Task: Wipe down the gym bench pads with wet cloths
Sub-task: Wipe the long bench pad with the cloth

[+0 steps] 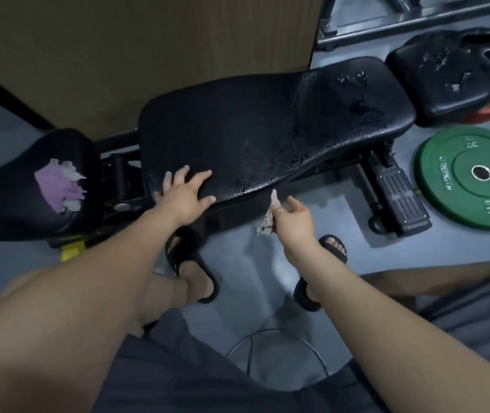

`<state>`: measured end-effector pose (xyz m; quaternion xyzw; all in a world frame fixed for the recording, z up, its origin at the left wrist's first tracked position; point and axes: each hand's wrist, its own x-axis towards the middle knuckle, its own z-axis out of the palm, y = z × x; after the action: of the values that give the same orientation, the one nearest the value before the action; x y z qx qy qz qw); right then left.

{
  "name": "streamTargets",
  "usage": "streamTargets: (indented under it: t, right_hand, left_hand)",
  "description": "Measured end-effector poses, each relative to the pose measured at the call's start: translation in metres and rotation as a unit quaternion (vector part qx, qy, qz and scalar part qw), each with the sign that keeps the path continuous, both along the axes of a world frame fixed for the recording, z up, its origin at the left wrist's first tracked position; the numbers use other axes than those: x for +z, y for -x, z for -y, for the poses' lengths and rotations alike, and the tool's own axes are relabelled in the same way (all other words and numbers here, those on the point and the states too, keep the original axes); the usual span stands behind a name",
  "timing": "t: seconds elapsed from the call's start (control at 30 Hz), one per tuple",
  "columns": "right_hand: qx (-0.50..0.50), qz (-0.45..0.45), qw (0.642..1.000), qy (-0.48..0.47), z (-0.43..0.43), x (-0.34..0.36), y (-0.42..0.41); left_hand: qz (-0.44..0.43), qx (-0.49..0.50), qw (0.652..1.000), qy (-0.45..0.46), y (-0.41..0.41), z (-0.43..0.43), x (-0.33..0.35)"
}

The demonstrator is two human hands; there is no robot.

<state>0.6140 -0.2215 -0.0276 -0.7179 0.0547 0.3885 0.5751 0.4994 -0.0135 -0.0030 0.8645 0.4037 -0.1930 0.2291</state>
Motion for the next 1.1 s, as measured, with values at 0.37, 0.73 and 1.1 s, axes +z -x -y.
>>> streamTargets:
  t: [0.37,0.73,1.1]
  right_hand:
    - [-0.23,-0.03,0.971,-0.054,-0.045,-0.007,-0.052]
    - [-0.276,-0.036,0.959,-0.055,-0.049,-0.015,-0.058]
    - [-0.247,-0.039,0.968,-0.004,-0.046,-0.031,-0.064]
  left_hand:
    - [-0.118,-0.031,0.992,0.024,-0.021,-0.018,-0.003]
    - [-0.13,-0.026,0.99,0.047,-0.027,-0.018,-0.002]
    - [-0.12,-0.031,0.991,0.044,-0.027,-0.019,-0.002]
